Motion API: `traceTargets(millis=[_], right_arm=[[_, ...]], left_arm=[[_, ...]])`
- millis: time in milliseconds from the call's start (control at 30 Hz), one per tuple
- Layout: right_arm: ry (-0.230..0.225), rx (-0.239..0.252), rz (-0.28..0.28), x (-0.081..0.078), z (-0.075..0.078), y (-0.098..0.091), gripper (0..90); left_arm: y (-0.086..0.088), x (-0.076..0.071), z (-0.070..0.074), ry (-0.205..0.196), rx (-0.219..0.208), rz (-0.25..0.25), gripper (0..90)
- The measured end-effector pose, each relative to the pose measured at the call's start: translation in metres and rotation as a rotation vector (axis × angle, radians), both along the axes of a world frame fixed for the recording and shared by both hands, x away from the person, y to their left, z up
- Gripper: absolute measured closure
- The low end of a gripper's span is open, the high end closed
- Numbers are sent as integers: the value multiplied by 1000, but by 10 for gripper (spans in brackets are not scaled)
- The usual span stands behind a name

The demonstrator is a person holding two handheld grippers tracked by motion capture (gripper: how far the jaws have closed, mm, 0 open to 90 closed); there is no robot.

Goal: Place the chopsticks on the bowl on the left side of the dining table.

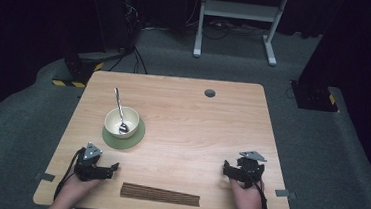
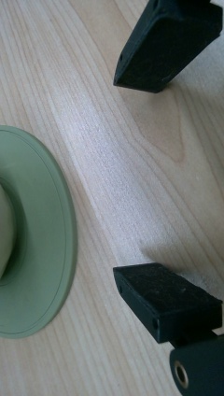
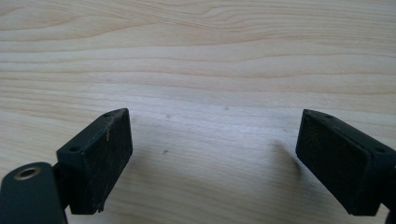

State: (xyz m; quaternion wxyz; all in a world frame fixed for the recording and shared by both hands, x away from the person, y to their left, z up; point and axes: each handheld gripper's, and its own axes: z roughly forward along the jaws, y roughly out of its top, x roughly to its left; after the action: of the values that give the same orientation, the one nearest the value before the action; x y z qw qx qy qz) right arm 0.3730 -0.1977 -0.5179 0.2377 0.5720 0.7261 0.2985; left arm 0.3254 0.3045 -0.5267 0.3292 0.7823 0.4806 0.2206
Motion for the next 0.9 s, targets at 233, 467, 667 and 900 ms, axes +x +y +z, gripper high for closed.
traceTargets(millis=[233, 467, 667, 900], right_arm=[[3, -4, 47, -2, -1, 15, 102], [11, -20, 63, -2, -5, 18, 95], [1, -11, 70, -3, -6, 15, 93], [3, -6, 73, -2, -6, 14, 90]], left_arm=[[-1, -2, 3, -13, 19, -49, 99], [-5, -2, 6, -3, -7, -94, 138], [-14, -2, 8, 32, -12, -163, 143], [-26, -5, 11, 59, -44, -232, 96]])
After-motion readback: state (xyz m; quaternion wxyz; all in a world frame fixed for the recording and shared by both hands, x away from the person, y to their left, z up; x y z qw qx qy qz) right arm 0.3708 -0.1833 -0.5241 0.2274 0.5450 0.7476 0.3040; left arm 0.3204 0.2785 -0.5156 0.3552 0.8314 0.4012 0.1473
